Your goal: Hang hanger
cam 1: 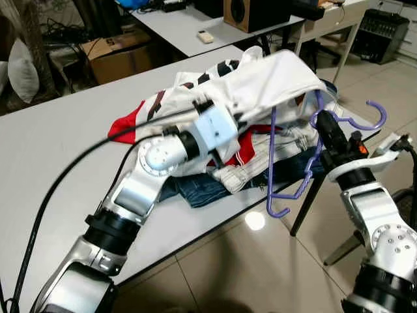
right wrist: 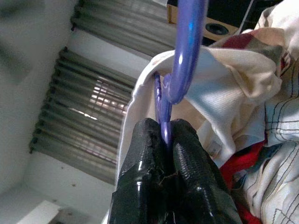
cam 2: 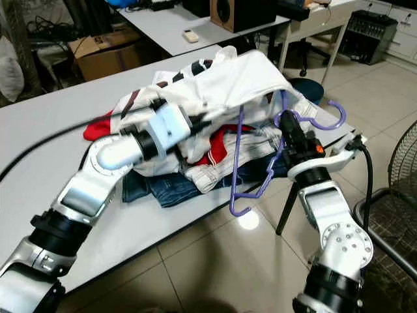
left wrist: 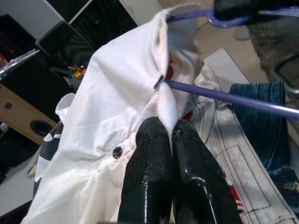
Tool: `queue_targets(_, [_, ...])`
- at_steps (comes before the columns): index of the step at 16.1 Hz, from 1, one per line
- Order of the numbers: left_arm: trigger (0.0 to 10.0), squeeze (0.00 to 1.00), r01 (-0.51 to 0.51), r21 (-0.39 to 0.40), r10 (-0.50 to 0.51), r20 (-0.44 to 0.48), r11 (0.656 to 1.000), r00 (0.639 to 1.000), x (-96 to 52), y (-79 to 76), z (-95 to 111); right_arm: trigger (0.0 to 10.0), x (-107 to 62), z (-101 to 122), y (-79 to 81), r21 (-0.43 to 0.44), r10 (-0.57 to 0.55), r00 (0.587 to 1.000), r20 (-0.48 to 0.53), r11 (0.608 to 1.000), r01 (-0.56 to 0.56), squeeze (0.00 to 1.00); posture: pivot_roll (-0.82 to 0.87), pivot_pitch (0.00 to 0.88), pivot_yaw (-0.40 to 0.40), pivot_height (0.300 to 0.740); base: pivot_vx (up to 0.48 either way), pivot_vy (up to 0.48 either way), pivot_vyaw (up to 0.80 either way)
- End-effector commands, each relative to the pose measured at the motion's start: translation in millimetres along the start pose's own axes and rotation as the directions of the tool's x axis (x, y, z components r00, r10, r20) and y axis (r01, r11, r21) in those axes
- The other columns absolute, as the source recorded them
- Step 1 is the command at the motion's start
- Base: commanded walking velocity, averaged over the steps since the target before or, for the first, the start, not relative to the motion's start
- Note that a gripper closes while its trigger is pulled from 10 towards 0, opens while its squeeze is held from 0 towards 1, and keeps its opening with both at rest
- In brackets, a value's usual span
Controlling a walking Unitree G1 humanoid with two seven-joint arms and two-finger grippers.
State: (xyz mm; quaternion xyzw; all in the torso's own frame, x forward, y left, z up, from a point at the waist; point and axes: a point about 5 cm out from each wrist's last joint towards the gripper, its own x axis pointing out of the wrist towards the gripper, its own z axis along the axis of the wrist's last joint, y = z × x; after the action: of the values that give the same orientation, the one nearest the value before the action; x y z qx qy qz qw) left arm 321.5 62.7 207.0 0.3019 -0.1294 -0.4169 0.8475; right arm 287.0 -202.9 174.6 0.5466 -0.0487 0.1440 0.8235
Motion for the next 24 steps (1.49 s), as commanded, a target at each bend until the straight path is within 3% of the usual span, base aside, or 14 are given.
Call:
queue_targets(1, [0.6, 0.0, 0.01, 0.022, -0.01, -0.005, 1.0, 1.0, -0.4, -1.3, -0.7, 10.0, 6.3, -2.3, 4.1, 0.022, 0.022, 1.0, -0.016, 1.0, -0.021, 0.0, -0.14, 0.0, 0.099, 0.74, 0.0, 0.0, 0.0])
queue_targets(4, [0.0, 0.0, 0.105, 0.038, -0.104, -0.018, 0.994, 0.994, -3.7, -13.3, -3.8, 10.0, 20.2, 0.8, -2.1, 0.08, -0.019, 1.0, 0.007, 0.997, 0.019, 0.0, -0.14, 0.0, 0.091, 0.74, 0.0, 0.0, 0.0])
queue_targets(8, [0.0, 0.0, 0.189, 0.008, -0.189, -0.014, 0.982, 0.982, -5.9, -22.6, -5.0, 10.0, 44.8, 7.7, -13.8, 0.106, -0.112, 0.991, 0.076, 0.989, 0.104, 0.0, -0.14, 0.0, 0.09, 0.74, 0.0, 0.0, 0.0])
queue_targets(12, [0.0, 0.0, 0.275, -0.102, -0.273, 0.033, 0.956, 0.962, -5.4, -35.3, -0.2, 10.0, 65.8, 2.2, -7.7, 0.104, -0.11, 0.99, 0.092, 0.989, 0.1, 0.0, -0.14, 0.0, 0.094, 0.74, 0.0, 0.0, 0.0])
queue_targets(16, [0.0, 0.0, 0.305, -0.2, -0.29, 0.101, 0.931, 0.952, -4.0, -39.0, 9.2, 10.0, 84.0, -7.5, -5.1, 0.04, -0.129, 0.986, 0.101, 0.991, 0.125, 0.0, -0.14, 0.0, 0.097, 0.74, 0.0, 0.0, 0.0])
queue_targets(19, [0.0, 0.0, 0.361, -0.177, -0.367, -0.001, 0.916, 0.93, -10.0, -45.2, -5.5, 10.0, 96.9, -5.5, 1.0, 0.09, -0.128, 0.982, 0.142, 0.989, 0.116, 0.0, -0.13, 0.0, 0.089, 0.74, 0.0, 0.0, 0.0])
queue_targets(21, [0.0, 0.0, 0.378, -0.263, -0.377, 0.055, 0.888, 0.924, -13.8, -47.5, -0.3, 10.0, 102.7, -3.1, 4.1, 0.114, -0.121, 0.977, 0.175, 0.988, 0.102, 0.0, -0.13, 0.0, 0.083, 0.74, 0.0, 0.0, 0.0])
queue_targets(24, [0.0, 0.0, 0.412, -0.324, -0.386, 0.145, 0.851, 0.911, -14.7, -48.8, 12.1, 10.0, 106.7, -4.1, 2.3, 0.12, -0.129, 0.974, 0.184, 0.987, 0.107, 0.0, -0.13, 0.0, 0.079, 0.74, 0.0, 0.0, 0.0])
